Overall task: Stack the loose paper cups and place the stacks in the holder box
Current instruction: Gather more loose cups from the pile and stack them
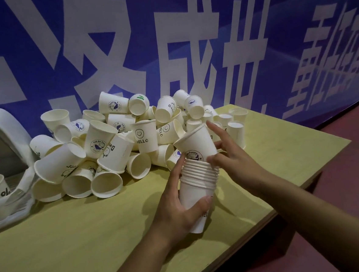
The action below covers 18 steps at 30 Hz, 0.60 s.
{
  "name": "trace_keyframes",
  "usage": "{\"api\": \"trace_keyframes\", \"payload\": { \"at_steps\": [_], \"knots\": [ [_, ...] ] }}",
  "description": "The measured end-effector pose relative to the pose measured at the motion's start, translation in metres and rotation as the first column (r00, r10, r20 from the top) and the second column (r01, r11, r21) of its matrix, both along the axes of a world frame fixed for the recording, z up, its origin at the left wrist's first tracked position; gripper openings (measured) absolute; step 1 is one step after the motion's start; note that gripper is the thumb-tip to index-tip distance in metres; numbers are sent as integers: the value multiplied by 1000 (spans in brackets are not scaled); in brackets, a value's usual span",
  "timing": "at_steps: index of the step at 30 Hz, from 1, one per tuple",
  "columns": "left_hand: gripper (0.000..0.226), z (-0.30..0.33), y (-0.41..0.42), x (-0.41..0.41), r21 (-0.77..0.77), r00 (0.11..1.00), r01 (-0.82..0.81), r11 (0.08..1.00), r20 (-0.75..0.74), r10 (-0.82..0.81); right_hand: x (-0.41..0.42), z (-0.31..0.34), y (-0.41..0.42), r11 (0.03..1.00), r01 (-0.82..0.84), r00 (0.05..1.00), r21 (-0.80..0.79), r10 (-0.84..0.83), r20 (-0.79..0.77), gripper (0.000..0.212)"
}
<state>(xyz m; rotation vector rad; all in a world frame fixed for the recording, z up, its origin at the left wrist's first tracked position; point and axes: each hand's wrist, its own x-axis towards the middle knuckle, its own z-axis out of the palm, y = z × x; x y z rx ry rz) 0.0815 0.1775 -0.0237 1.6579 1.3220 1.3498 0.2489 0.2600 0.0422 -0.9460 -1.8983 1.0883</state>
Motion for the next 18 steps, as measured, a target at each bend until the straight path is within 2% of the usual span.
{"api": "trace_keyframes", "payload": {
  "at_steps": [9,12,15,18],
  "knots": [
    [102,1,-2,2,8,999,26,1000,17,-27,4,6,6,998,-46,991,53,39,127,76],
    [102,1,-1,2,16,999,29,999,26,-29,5,-1,9,996,-36,991,78,25,128,55],
    [97,2,0,2,29,998,11,1000,57,-13,5,-11,13,991,40,999,130,-42,12,29],
    [91,4,-1,0,61,993,-50,997,108,44,5,-19,9,976,116,993,185,-113,-25,24]
  ]
}}
